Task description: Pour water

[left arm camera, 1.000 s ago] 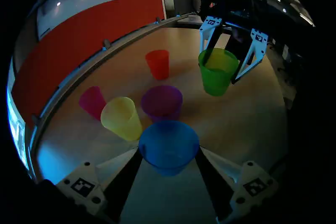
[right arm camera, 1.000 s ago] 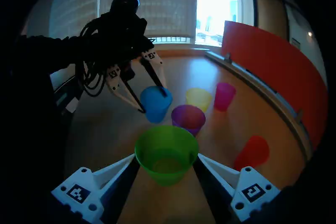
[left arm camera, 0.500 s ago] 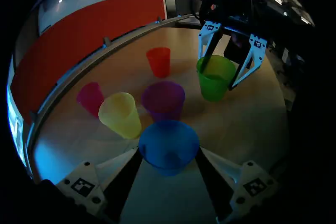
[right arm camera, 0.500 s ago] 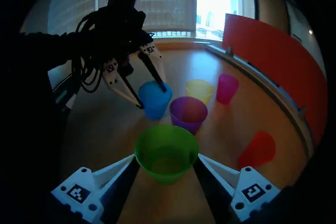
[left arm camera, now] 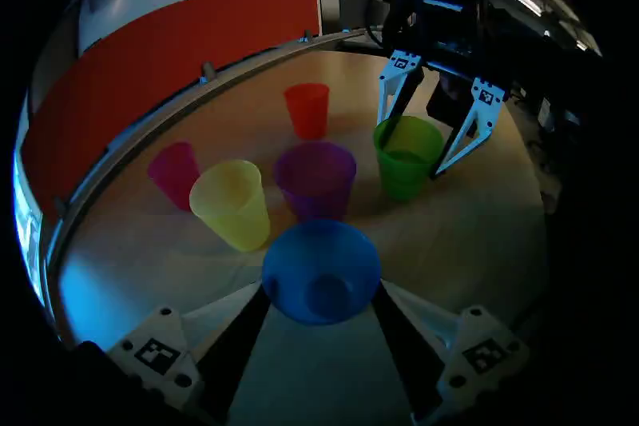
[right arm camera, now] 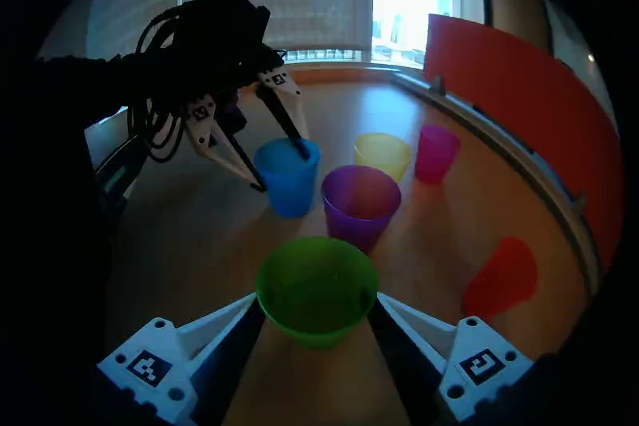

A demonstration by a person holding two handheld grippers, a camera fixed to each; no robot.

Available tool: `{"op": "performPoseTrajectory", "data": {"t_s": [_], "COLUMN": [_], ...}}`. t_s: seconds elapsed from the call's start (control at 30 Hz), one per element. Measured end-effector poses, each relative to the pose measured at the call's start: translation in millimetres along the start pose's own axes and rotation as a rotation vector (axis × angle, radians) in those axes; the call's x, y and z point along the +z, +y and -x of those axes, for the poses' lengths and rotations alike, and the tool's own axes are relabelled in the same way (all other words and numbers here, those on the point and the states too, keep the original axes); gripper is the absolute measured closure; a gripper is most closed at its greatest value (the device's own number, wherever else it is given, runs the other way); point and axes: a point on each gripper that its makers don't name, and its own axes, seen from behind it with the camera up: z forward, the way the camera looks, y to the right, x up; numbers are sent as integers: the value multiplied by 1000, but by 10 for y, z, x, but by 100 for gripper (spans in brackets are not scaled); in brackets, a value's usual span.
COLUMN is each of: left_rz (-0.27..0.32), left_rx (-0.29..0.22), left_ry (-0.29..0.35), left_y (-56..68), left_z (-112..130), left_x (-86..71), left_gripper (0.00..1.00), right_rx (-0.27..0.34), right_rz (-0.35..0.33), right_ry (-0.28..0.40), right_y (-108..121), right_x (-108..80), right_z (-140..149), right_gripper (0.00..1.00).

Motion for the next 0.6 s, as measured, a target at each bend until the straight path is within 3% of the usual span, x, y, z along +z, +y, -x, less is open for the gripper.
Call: {"op": "performPoseTrajectory", "data": {"t_s": [0.6], "left_rz": [-11], "left_rx": [-23], "left_ry": [-53], "left_y": [-8], "left_z": [201], "left_x": [1], "left_gripper": [10], "right_rx": [28], "right_rz": [3], "right_ry": [-8], "right_y": [-11], "right_x": [15], "right_z": [105], "right_gripper": [11]}}
